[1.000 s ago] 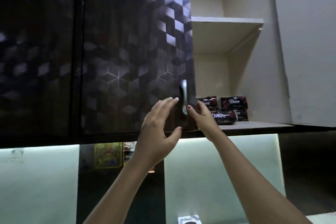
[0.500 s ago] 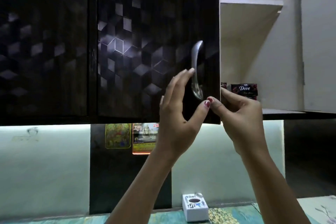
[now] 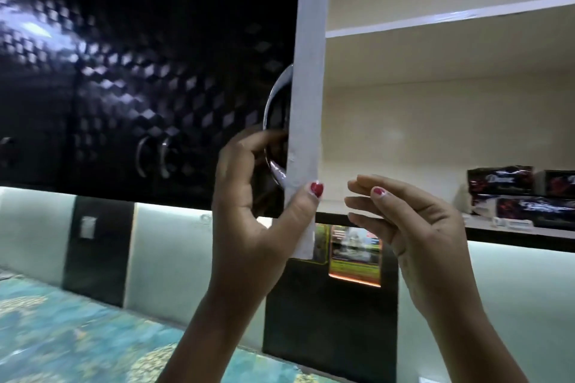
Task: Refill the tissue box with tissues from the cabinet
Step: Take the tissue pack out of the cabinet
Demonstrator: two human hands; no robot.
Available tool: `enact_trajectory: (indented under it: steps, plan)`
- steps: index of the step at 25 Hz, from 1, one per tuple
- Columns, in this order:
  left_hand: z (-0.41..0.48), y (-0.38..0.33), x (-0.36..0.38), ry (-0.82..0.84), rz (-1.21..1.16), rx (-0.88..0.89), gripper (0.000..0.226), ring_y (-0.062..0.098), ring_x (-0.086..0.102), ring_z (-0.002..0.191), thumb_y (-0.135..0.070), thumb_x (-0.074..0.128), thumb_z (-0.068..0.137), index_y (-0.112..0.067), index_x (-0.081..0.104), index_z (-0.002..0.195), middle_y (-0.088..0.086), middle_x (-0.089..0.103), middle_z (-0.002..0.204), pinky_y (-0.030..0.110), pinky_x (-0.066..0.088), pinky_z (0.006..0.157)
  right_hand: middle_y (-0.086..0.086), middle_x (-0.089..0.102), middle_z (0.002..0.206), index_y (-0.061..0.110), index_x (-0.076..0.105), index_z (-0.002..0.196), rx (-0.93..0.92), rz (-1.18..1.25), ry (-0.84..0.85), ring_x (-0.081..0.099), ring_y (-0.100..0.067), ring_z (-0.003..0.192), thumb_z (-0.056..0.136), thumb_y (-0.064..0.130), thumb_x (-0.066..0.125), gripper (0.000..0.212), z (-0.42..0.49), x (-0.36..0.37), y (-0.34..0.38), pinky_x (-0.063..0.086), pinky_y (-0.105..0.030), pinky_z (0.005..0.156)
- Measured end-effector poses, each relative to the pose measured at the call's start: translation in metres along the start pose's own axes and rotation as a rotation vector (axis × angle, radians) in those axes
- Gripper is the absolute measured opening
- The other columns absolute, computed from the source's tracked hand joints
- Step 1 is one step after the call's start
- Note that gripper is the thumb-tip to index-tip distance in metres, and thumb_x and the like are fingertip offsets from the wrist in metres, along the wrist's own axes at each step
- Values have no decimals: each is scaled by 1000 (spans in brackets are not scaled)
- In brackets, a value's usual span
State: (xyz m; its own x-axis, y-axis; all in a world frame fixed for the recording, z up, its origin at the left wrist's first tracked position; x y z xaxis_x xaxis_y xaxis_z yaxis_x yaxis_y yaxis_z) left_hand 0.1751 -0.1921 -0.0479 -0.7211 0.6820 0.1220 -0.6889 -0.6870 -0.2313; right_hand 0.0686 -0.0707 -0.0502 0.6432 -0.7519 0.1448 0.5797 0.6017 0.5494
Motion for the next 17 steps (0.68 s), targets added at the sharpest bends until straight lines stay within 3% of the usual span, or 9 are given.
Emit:
enact_trajectory:
  steps: [2,5,8,10,12,17]
  plan:
    - [2,-9,-18,-113,251,105,43,27,54,113,-28,65,71,-31,48,109,9,53,120,47,50,92,1,77,84,17,70,84,9,29,28,72,-18,79,83,3,52,23,3,11,-6,58,-21,64]
    - [-1,-24,-32,-207,630,405,33,16,53,109,-10,68,71,-11,57,102,1,53,109,27,45,99,5,76,88,23,71,82,-34,-10,30,71,-17,81,83,5,57,23,1,18,-14,58,-22,66]
    - [-10,-25,-20,-101,855,536,22,20,51,117,-8,66,72,-11,64,94,4,62,103,27,42,102,9,74,94,30,72,85,-95,-103,28,70,-13,86,74,21,60,18,0,18,-24,58,-24,73]
    - [-12,-11,-6,10,930,470,24,24,48,123,-14,67,70,-16,66,94,6,66,111,33,40,105,7,73,97,31,71,86,-100,-134,16,69,-14,87,71,24,56,21,2,16,-35,58,-28,76]
    - [-5,11,1,64,1047,332,34,26,44,128,-26,66,68,-20,65,102,5,63,121,41,27,106,8,72,99,31,70,86,-100,-173,0,69,-15,89,73,24,56,21,7,11,-43,58,-30,77]
    - [16,71,-16,81,1428,163,47,35,27,138,-37,60,66,-23,62,111,9,48,140,43,6,113,9,72,95,27,68,84,-53,-126,-41,69,-17,86,84,1,54,29,19,-14,-57,58,-19,65]
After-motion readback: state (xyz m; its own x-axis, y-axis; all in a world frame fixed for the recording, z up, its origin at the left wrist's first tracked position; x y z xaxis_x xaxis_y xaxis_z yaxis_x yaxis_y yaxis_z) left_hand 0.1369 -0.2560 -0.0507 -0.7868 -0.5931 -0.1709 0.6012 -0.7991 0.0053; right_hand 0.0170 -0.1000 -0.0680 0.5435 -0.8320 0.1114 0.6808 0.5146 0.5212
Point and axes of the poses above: each hand's wrist, its own z-axis towards the middle knuckle, its own x-axis out of the palm, y = z × x, the point moved 1 cm from there along z, towards the middle knuckle
